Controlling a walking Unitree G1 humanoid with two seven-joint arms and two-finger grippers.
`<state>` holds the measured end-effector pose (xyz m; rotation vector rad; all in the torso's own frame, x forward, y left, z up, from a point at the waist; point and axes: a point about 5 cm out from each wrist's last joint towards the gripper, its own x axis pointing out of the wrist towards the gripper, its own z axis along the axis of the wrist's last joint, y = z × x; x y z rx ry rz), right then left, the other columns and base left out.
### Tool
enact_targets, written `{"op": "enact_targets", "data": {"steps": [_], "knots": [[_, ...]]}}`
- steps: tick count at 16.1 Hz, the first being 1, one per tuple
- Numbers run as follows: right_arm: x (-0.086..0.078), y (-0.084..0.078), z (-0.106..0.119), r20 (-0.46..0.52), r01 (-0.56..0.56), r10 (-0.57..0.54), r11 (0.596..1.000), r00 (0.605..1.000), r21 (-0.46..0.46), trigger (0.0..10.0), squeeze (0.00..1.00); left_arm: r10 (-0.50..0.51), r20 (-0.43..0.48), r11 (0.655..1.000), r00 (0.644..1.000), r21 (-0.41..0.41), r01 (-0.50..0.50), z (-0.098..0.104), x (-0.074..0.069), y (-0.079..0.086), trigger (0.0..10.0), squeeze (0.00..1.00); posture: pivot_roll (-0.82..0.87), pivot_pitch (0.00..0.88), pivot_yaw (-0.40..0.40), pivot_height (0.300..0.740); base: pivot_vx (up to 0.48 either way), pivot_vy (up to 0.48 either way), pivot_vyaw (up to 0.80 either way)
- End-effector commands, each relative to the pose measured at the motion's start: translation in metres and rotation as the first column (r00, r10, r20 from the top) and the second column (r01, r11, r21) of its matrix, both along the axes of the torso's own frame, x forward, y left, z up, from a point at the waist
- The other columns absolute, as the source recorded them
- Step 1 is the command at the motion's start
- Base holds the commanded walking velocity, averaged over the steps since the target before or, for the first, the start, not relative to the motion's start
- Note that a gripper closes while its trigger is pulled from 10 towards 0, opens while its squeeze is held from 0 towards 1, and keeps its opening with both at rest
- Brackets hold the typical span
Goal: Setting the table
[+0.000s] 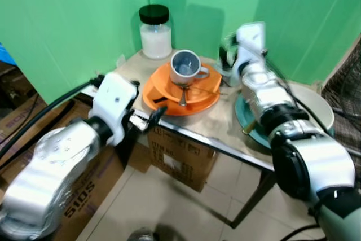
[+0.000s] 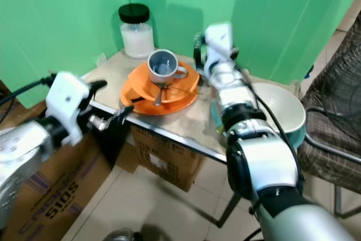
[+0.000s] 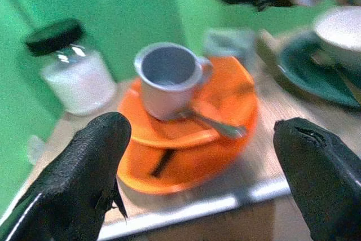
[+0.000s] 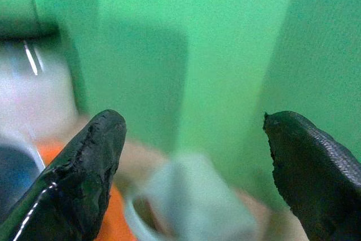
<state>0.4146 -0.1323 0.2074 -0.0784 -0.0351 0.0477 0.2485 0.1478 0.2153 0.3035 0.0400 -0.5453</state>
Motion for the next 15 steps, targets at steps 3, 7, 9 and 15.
{"op": "enact_targets", "data": {"steps": [3,7,9,15], "knots": [[-0.035,-0.031,0.002,0.127,-0.043,0.021,0.984,0.992,0.175,10.0,0.00,0.097,0.042,0.995,0.994,0.007,-0.097,-0.010,0.019,-0.006,10.0,0.00,0.09,0.000,0.078,0.740,0.000,0.000,0.00],[-0.113,-0.036,-0.019,0.149,-0.064,0.025,0.963,0.989,0.264,10.0,0.00,0.181,0.035,0.982,0.983,-0.066,-0.179,-0.015,0.025,-0.008,10.0,0.00,0.05,0.000,0.090,0.740,0.000,0.000,0.00],[-0.149,-0.025,-0.028,0.113,-0.073,0.042,0.958,0.993,0.277,10.0,0.00,0.210,0.024,0.975,0.977,-0.083,-0.207,-0.023,0.022,-0.004,10.0,0.00,0.03,0.000,0.082,0.740,0.000,0.000,0.00],[-0.195,-0.019,-0.058,-0.035,0.008,0.001,0.970,0.999,0.243,10.0,0.00,0.269,0.036,0.959,0.962,-0.100,-0.264,-0.032,0.014,0.006,10.0,0.00,0.07,0.000,0.032,0.740,0.229,0.000,0.00]]}}
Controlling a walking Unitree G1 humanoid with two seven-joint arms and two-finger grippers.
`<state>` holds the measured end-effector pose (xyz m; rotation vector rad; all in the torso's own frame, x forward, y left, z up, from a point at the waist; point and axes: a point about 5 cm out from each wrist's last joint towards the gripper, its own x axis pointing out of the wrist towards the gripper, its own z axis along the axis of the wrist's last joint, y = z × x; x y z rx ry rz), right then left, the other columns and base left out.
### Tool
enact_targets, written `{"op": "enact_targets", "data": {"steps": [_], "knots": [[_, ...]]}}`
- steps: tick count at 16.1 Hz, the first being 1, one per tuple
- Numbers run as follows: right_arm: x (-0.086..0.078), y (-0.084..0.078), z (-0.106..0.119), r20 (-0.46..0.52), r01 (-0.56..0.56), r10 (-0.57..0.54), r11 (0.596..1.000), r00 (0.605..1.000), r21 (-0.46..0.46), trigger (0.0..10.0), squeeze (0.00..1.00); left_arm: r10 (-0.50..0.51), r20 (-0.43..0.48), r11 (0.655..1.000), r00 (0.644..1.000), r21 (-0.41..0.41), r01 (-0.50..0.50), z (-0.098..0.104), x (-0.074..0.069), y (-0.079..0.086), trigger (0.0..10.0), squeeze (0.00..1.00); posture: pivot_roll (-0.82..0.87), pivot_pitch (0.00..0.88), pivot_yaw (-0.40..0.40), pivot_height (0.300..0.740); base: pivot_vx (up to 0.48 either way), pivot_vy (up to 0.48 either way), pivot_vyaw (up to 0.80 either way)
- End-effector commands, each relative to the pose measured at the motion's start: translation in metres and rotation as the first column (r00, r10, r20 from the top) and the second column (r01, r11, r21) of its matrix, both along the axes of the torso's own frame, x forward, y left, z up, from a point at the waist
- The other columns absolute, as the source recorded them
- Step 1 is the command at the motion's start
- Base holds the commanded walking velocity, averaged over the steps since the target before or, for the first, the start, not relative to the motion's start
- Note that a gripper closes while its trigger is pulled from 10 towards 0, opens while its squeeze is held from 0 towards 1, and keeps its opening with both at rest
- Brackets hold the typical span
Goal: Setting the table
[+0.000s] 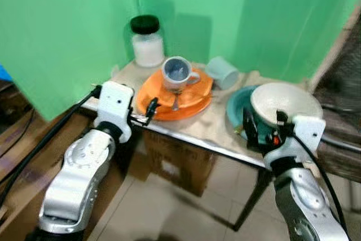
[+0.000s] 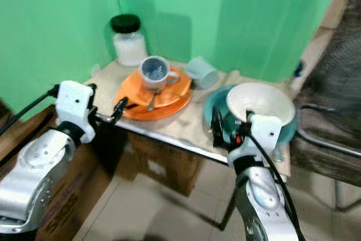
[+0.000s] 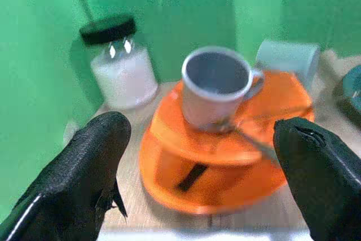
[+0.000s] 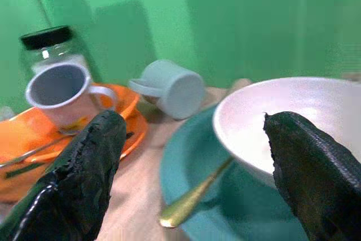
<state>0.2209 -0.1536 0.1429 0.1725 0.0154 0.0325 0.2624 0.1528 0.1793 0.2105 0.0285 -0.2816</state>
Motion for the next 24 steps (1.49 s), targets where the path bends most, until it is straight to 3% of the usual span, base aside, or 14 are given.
{"op": "enact_targets", "data": {"steps": [1,5,7,13,15,18,19,20,21,23,24], "knots": [[0.003,0.005,0.012,0.046,-0.026,0.025,0.999,0.999,0.021,10.0,0.00,0.007,0.034,1.000,0.999,0.015,-0.007,0.008,-0.002,0.001,10.0,0.00,0.08,0.000,0.033,0.740,0.304,0.000,0.80],[0.010,0.005,0.021,0.081,-0.033,0.029,0.999,0.996,0.044,10.0,0.00,-0.053,0.038,0.998,0.998,0.036,0.051,0.010,-0.009,-0.006,10.0,0.00,0.08,0.000,0.041,0.740,0.305,0.000,0.70],[0.010,0.000,0.026,0.114,-0.052,0.041,0.994,0.993,0.095,10.0,0.00,-0.074,0.041,0.997,0.996,0.038,0.072,0.008,-0.003,-0.012,10.0,0.00,0.08,0.000,0.061,0.740,0.306,0.000,0.00],[0.011,0.005,0.018,0.078,-0.056,0.049,0.994,0.996,0.092,10.0,0.00,-0.135,0.017,0.990,0.991,0.037,0.135,0.003,-0.007,-0.022,10.0,0.00,0.06,0.000,0.049,0.740,0.306,0.000,0.00],[0.015,0.000,0.023,0.096,-0.056,0.050,0.996,0.994,0.064,10.0,0.00,-0.148,0.014,0.988,0.989,0.037,0.148,0.002,-0.006,-0.023,10.0,0.00,0.06,0.000,0.045,0.740,0.309,0.000,0.00],[0.036,-0.009,0.036,0.119,-0.090,0.091,0.996,0.989,-0.015,10.0,0.00,-0.204,0.021,0.977,0.979,0.060,0.203,0.003,-0.003,-0.026,10.0,0.00,0.06,0.000,0.031,0.740,0.081,0.000,0.00],[0.050,-0.012,0.039,0.109,-0.099,0.104,0.994,0.989,-0.045,10.0,1.00,-0.249,0.016,0.966,0.968,0.069,0.248,0.004,-0.003,-0.028,10.0,0.00,0.06,0.000,0.018,0.740,0.000,0.000,0.00],[0.068,-0.014,0.040,0.077,-0.136,0.148,0.979,0.986,-0.153,10.0,1.00,-0.315,0.013,0.947,0.949,0.074,0.313,0.005,-0.004,-0.031,10.0,0.00,0.07,0.000,0.004,0.740,0.000,0.000,0.00],[0.070,-0.015,0.040,0.071,-0.142,0.157,0.975,0.985,-0.173,10.0,1.00,-0.323,0.014,0.944,0.946,0.075,0.322,0.005,-0.004,-0.032,10.0,0.00,0.07,0.000,0.004,0.740,0.000,0.000,0.00],[0.098,-0.021,0.036,-0.029,-0.217,0.223,0.900,0.974,-0.378,10.0,1.00,-0.403,-0.024,0.911,0.915,0.084,0.404,0.004,-0.006,-0.032,10.0,0.00,0.07,0.000,-0.011,0.740,0.000,0.000,0.00],[0.108,-0.028,0.036,-0.070,-0.245,0.239,0.873,0.969,-0.422,10.0,1.00,-0.438,-0.032,0.895,0.898,0.073,0.440,0.004,-0.007,-0.034,10.0,0.00,0.07,0.000,-0.021,0.740,0.000,0.000,0.00]]}}
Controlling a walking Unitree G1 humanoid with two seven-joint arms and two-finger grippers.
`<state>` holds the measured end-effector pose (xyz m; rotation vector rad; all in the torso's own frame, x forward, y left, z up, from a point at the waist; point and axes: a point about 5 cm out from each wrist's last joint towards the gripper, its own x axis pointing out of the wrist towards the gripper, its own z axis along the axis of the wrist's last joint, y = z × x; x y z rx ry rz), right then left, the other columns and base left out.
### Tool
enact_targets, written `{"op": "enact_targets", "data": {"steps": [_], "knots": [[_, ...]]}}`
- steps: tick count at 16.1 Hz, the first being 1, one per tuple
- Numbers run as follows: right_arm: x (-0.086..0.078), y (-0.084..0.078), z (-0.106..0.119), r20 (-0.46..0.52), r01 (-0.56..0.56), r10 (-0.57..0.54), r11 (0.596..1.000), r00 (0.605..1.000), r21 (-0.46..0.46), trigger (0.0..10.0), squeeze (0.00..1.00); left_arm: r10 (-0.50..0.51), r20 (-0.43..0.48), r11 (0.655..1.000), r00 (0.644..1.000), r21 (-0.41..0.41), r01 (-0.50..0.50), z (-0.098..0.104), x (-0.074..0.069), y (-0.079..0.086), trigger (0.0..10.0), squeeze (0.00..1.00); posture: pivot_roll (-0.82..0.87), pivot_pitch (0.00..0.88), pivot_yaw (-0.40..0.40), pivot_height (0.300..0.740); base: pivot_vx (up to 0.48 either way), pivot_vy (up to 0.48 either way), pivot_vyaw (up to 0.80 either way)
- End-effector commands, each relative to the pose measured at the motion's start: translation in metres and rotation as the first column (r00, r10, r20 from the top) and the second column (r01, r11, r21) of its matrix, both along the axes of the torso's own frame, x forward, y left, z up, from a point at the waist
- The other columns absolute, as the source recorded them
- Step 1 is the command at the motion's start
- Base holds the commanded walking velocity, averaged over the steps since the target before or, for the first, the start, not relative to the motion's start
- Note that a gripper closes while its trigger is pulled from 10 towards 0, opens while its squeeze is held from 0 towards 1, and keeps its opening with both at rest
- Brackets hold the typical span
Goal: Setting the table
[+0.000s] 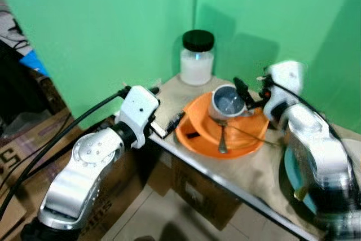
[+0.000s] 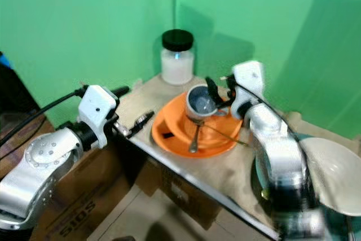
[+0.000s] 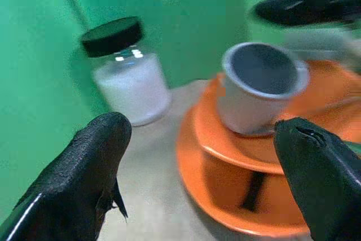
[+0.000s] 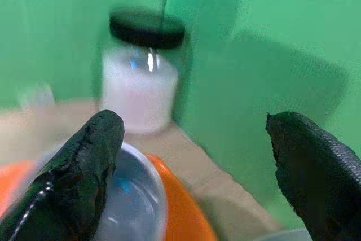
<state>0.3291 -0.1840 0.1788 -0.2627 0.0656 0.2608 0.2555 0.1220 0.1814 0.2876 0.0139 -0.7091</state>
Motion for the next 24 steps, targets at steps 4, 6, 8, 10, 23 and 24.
{"op": "enact_targets", "data": {"steps": [4,6,8,10,23,24], "knots": [[0.026,-0.030,0.005,-0.089,-0.014,-0.003,0.983,0.996,-0.184,10.0,1.00,-0.120,-0.019,0.993,0.993,0.020,0.121,0.005,-0.005,0.002,10.0,0.00,0.09,0.000,-0.051,0.740,0.000,0.000,0.00],[0.031,-0.043,0.006,-0.136,-0.017,-0.018,0.968,0.991,-0.252,10.0,1.00,-0.147,-0.033,0.989,0.989,0.026,0.148,0.005,-0.008,0.004,10.0,0.00,0.09,0.000,-0.055,0.740,0.000,0.000,0.00],[0.029,-0.056,0.008,-0.189,-0.049,-0.004,0.960,0.982,-0.274,10.0,0.00,-0.171,-0.044,0.985,0.984,0.012,0.172,0.005,-0.010,0.001,10.0,0.00,0.08,0.000,-0.053,0.740,0.000,0.000,0.00],[0.022,-0.065,0.009,-0.243,-0.091,0.029,0.964,0.970,-0.248,10.0,0.00,-0.189,-0.049,0.982,0.981,0.013,0.189,0.004,-0.010,-0.002,10.0,0.00,0.07,0.000,-0.042,0.740,0.000,0.000,0.00],[-0.018,-0.059,-0.009,-0.426,-0.248,0.175,0.961,0.888,-0.123,1.7,0.00,-0.302,-0.064,0.953,0.951,0.020,0.303,0.005,-0.002,-0.018,10.0,0.00,0.00,0.000,0.035,0.740,0.000,0.000,0.00],[-0.017,-0.058,-0.011,-0.431,-0.240,0.162,0.962,0.887,-0.133,4.2,0.00,-0.304,-0.065,0.952,0.950,0.023,0.306,0.004,-0.002,-0.018,10.0,0.00,0.00,0.000,0.035,0.740,0.000,0.000,0.00]]}}
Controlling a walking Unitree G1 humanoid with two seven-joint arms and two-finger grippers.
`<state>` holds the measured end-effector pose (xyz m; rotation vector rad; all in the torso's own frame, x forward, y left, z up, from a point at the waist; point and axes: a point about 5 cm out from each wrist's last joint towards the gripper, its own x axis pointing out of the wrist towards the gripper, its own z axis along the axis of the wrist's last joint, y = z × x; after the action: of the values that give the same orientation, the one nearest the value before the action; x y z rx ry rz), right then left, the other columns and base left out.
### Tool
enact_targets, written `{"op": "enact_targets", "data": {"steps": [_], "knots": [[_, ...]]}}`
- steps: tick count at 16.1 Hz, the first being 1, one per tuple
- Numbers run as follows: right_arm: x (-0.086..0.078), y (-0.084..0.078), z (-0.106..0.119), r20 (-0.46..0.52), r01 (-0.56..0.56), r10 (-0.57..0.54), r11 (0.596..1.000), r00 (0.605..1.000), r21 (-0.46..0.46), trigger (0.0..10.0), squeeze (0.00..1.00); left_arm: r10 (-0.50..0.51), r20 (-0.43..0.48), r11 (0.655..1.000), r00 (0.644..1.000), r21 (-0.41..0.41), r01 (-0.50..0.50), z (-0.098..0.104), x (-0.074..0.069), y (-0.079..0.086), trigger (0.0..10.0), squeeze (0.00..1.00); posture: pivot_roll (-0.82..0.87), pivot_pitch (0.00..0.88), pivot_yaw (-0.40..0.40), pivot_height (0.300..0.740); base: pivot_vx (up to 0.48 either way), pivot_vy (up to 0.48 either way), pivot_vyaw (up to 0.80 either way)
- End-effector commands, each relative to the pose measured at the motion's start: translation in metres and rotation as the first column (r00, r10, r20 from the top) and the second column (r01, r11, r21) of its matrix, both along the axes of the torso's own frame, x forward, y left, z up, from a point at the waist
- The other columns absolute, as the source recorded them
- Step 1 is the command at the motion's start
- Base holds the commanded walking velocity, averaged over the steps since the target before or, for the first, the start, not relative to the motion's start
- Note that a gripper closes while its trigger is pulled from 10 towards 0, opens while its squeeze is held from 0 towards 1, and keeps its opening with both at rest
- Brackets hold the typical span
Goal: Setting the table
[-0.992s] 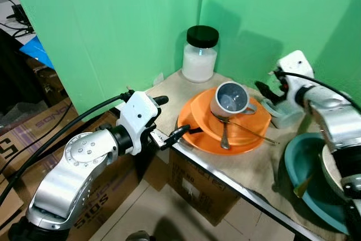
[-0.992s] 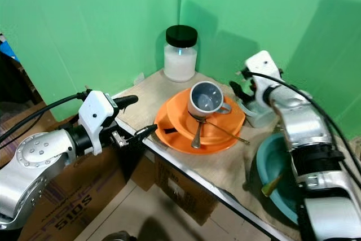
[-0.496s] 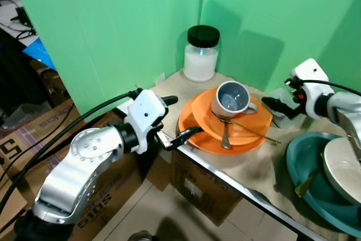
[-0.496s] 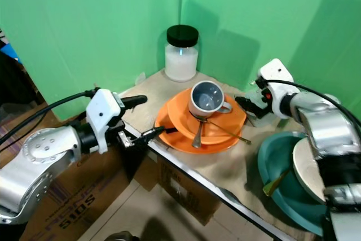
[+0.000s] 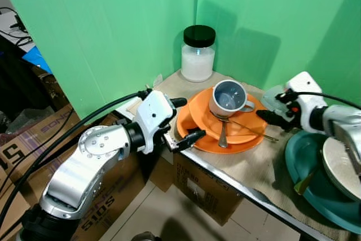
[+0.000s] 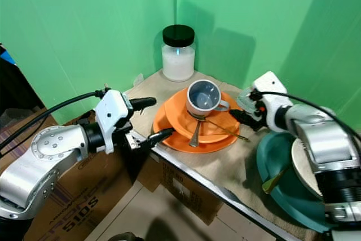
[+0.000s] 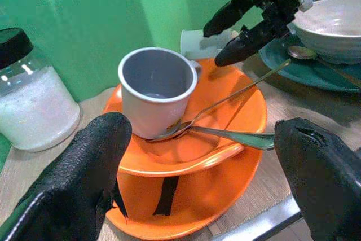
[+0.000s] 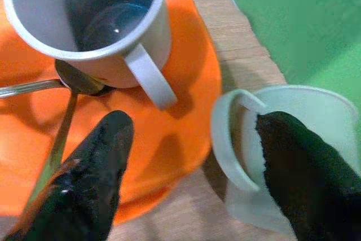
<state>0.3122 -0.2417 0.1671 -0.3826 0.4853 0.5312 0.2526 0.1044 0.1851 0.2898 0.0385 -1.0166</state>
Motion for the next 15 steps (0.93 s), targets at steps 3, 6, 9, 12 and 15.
{"op": "enact_targets", "data": {"steps": [3,6,9,12,15], "knots": [[0.004,0.002,0.000,0.003,0.032,-0.032,0.999,0.999,-0.011,10.0,0.00,-0.015,0.006,1.000,1.000,0.014,0.015,0.001,0.002,-0.001,10.0,0.00,-0.01,0.000,0.035,0.740,0.000,0.000,0.00],[0.011,0.003,-0.003,0.011,0.085,-0.085,0.996,0.996,-0.019,10.0,0.00,-0.016,0.008,1.000,1.000,0.016,0.016,0.001,0.002,-0.001,10.0,0.00,0.00,0.000,0.032,0.740,0.000,0.000,0.00],[0.015,0.003,-0.004,0.011,0.106,-0.106,0.994,0.994,-0.019,9.5,0.00,-0.015,0.008,1.000,1.000,0.018,0.015,0.000,0.002,-0.001,10.0,0.00,0.00,0.000,0.029,0.740,0.000,0.000,0.00],[0.019,0.006,-0.008,0.004,0.120,-0.120,0.993,0.993,-0.015,4.5,0.00,-0.014,0.009,1.000,1.000,0.020,0.014,0.000,0.002,-0.001,10.0,0.00,0.00,0.000,0.027,0.740,0.000,0.000,0.00],[0.021,0.005,-0.011,-0.006,0.141,-0.141,0.990,0.990,-0.016,2.0,0.00,-0.016,0.008,1.000,1.000,0.021,0.015,0.000,0.001,-0.001,10.0,0.00,0.00,0.000,0.022,0.740,0.000,0.000,0.00]]}}
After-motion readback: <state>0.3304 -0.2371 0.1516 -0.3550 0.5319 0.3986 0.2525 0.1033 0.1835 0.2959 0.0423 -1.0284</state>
